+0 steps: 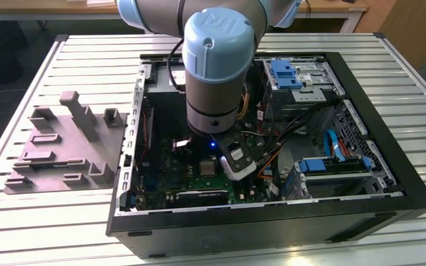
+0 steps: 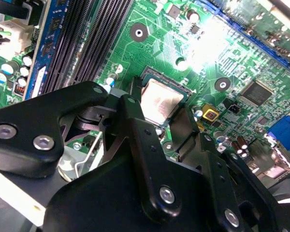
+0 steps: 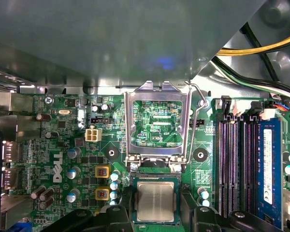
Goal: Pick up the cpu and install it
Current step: 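Place the cpu into insertion slot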
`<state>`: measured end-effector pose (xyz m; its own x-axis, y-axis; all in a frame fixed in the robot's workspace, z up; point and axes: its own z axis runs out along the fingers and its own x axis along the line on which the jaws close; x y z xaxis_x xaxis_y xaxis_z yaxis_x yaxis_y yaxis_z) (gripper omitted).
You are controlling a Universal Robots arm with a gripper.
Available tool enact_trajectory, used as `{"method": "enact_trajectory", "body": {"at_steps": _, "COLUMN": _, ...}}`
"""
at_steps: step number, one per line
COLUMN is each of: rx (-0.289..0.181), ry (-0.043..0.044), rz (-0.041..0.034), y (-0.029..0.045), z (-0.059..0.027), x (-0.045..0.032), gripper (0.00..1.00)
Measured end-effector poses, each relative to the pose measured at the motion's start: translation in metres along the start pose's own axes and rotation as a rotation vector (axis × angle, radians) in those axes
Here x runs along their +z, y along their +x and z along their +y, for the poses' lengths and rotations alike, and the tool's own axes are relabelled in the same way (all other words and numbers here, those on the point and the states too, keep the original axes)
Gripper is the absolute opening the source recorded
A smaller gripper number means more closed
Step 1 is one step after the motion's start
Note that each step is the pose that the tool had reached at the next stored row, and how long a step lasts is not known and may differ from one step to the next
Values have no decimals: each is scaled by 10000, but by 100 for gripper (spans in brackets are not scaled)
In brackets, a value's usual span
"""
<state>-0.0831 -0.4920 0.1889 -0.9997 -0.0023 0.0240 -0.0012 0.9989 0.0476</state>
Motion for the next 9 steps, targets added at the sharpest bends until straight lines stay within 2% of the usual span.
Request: {"method": "enact_trajectory", "body": {"at_steps": 9, "rx": 49, "ry": -2, "rz": -3, "y": 0, "z": -9, "x": 4, "gripper": 49}}
